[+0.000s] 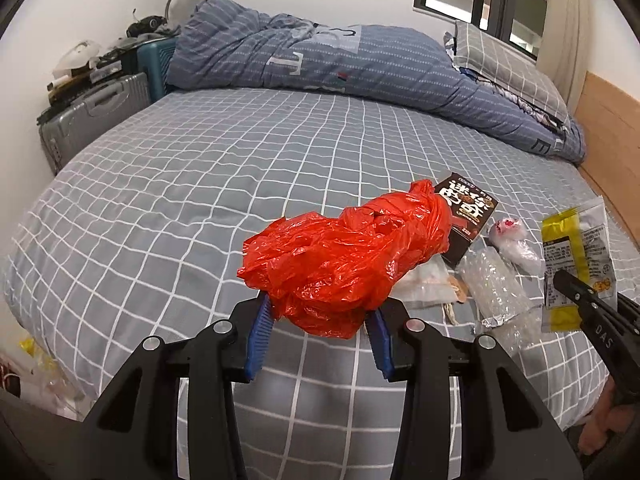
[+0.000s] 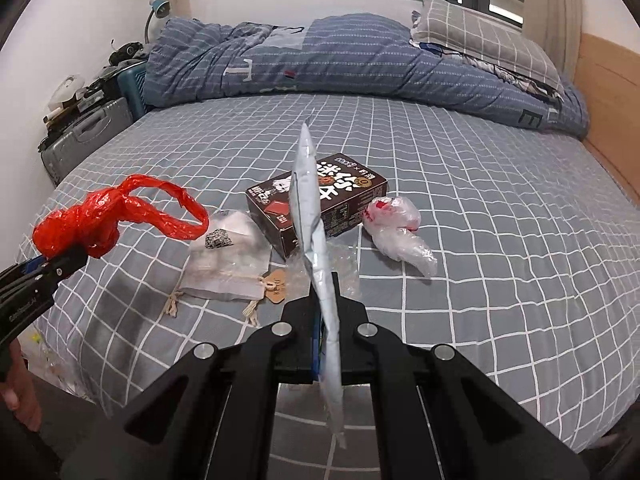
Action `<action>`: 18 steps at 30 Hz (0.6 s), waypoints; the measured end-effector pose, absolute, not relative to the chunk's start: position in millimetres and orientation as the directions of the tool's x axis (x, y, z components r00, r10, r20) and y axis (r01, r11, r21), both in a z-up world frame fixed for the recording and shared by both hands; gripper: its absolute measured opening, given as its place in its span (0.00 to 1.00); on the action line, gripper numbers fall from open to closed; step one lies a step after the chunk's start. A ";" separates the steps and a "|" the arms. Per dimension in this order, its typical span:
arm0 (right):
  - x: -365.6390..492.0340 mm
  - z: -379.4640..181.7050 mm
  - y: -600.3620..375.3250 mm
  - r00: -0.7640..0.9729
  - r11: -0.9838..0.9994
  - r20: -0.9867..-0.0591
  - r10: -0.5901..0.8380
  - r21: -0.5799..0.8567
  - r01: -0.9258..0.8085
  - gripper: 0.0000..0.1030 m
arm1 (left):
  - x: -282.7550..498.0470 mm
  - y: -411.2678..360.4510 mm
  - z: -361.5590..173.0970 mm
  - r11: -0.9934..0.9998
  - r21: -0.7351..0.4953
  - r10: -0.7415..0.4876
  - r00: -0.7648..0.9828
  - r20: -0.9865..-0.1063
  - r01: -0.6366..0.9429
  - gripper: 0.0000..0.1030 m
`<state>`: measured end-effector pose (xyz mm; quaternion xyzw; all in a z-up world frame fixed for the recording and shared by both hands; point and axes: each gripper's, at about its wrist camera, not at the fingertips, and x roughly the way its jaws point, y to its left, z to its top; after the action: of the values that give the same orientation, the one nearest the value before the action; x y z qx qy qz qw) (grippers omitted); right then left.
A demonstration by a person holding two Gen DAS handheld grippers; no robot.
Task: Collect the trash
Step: 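Lift the red plastic bag with the left tool while the right tool lifts the snack packet, then carry the red plastic bag and snack packet off the bed toward the floor bin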
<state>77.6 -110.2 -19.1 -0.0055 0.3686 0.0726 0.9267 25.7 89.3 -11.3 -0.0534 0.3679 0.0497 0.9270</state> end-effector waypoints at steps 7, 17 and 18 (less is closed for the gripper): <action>65.4 -15.4 -109.6 0.725 0.990 -0.677 0.122 0.029 -0.140 0.03 | 11.3 89.3 -7.9 0.990 -0.069 0.041 0.729 -0.683 -0.120 0.40; 49.9 -19.0 -112.8 0.718 0.990 -0.686 0.116 0.023 -0.138 0.03 | -7.3 79.7 -8.3 0.992 -0.070 0.030 0.731 -0.681 -0.106 0.39; 48.3 -18.8 -113.1 0.718 0.990 -0.687 0.116 0.022 -0.139 0.03 | -9.5 78.8 -8.0 0.992 -0.071 0.027 0.732 -0.681 -0.104 0.38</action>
<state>48.3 -113.1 -18.8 -0.0154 0.3694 0.0689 0.9266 -9.5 78.8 -8.0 -0.0522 0.3645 0.0353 0.9291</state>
